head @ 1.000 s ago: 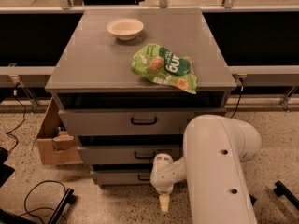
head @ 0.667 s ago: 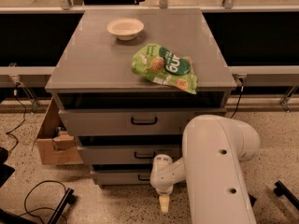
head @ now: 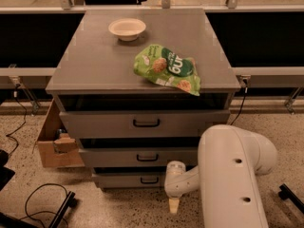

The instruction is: Open bottom drawer

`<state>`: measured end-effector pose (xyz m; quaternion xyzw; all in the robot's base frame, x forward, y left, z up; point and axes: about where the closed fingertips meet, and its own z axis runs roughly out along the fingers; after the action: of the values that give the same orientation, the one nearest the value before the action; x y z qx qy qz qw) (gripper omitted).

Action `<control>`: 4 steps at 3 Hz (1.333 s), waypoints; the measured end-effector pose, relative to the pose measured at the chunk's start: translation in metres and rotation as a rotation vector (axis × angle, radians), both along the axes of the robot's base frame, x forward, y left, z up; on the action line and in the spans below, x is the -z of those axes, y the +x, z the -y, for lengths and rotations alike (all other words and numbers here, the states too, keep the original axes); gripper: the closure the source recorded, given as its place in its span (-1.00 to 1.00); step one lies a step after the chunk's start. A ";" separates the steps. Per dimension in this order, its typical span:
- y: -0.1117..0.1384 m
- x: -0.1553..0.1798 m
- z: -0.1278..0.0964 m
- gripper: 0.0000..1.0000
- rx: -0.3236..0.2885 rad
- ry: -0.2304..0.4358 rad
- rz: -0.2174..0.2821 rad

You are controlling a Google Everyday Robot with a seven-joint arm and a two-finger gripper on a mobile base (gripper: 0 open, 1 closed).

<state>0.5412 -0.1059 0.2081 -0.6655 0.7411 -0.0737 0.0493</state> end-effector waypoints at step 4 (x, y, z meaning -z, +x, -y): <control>0.053 0.033 0.012 -0.64 0.009 0.022 0.069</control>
Offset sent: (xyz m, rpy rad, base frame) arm 0.0480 -0.0131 -0.0417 0.0421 -0.0932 -0.0051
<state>0.5938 -0.1182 0.1748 -0.6588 0.7426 -0.0888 0.0820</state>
